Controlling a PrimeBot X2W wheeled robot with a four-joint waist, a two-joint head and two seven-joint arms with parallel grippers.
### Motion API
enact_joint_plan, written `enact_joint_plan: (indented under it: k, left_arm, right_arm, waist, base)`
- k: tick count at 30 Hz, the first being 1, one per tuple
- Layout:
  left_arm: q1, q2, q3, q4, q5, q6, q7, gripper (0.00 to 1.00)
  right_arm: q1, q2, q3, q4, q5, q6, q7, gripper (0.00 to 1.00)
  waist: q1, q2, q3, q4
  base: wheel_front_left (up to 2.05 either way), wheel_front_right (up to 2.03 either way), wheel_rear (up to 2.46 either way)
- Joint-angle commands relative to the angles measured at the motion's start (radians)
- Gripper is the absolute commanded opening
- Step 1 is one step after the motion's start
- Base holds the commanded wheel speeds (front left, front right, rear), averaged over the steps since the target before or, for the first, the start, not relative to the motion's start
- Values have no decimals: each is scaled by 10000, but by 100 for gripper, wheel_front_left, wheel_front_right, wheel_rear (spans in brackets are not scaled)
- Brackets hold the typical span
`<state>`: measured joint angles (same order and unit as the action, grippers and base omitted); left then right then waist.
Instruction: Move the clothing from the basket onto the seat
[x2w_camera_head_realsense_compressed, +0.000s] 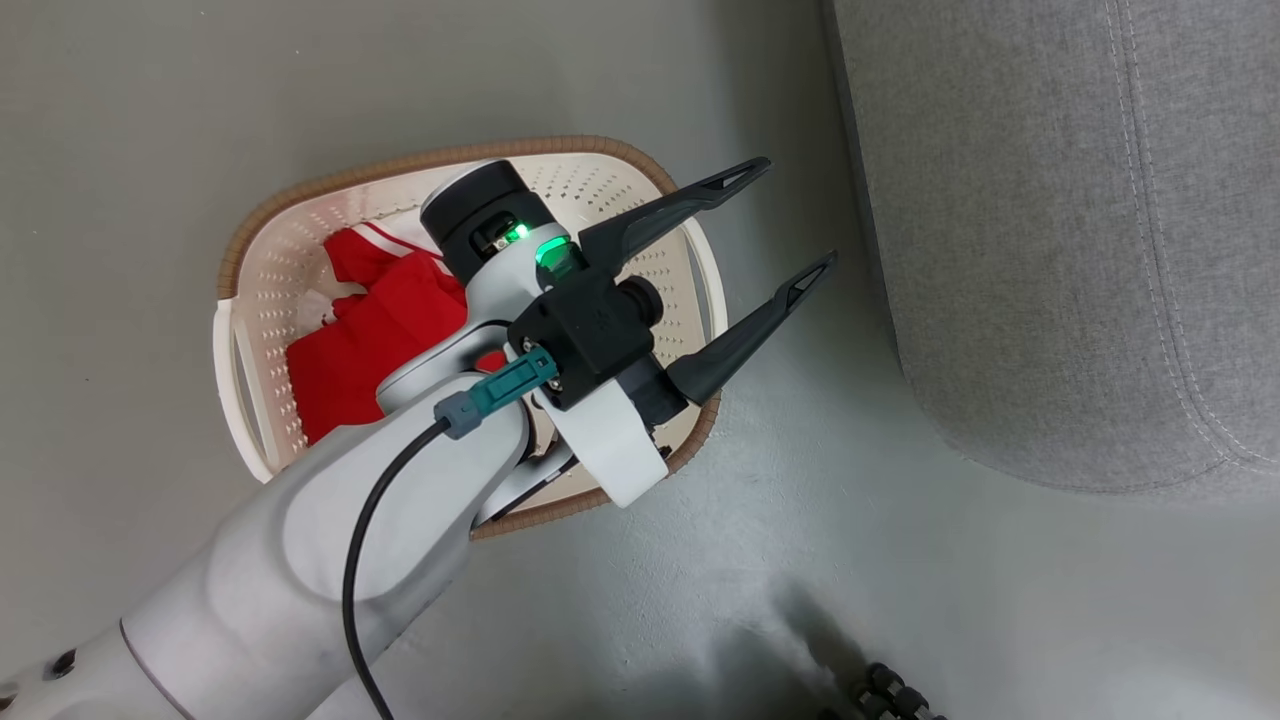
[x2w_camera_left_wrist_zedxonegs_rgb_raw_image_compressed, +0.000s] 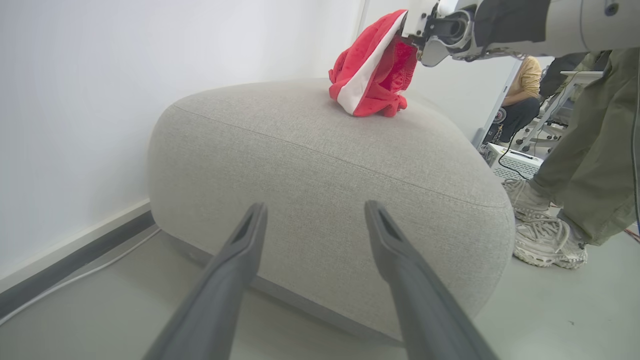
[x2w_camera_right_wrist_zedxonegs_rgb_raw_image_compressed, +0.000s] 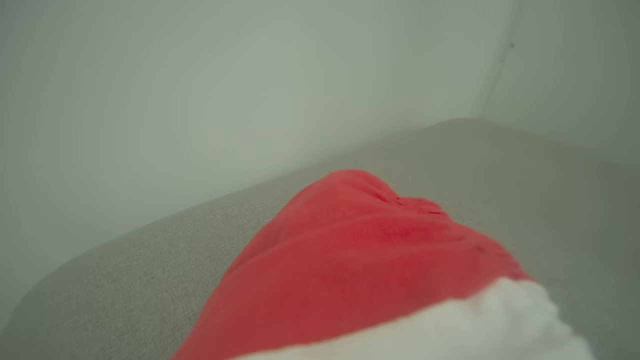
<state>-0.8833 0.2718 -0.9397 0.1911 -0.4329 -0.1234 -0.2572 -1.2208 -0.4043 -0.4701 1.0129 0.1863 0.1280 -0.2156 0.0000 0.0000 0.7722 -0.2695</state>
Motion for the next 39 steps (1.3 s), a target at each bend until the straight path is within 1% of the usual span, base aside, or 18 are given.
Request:
enact_joint_plan:
  k: [1,2,3,11,17,26,32,39]
  left_arm:
    - [206,23,306,-207,-45,-73,-46,100]
    - [241,6,337,-196,-56,-73,-46,100]
    - [283,-16,358,-191,-72,-73,-46,100]
    - [626,-236,423,-128,-204,-73,-46,100]
    - [1122,-376,600,-101,-260,-73,-46,100]
    - [2137,-634,1273,11,-298,-73,-46,100]
    - [2990,-745,2201,100,-252,-73,-46,100]
    - [4132,-900,3744,460,2,-73,-46,100]
  right_arm:
    - [343,-237,142,-153,101,27,-72,29]
    - [512,-169,335,-13,255,27,-50,51]
    - [671,-138,484,74,422,27,-71,100]
    - [2145,-77,2112,452,1380,27,-111,100]
    - [3305,-65,3224,337,2146,27,-162,100]
    - [4722,49,5446,-337,2842,27,-203,100]
    - [5237,104,6604,-946,3243,27,-339,100]
    - [5755,317,7474,-1896,3540,27,-449,100]
  waist:
    - [0,0,-83,39]
    - [0,0,-149,48]
    - [0,0,-216,62]
    - [0,0,-883,254]
    - [0,0,-1558,492]
    - [0,0,-2792,961]
    - [0,0,-3675,1297]
    - [0,0,-4703,1823]
  base:
    - [0,0,0]
    - [0,0,0]
    - [0,0,0]
    - [0,0,0]
    - [0,0,0]
    - [0,0,0]
    - [0,0,0]
    - [0,0,0]
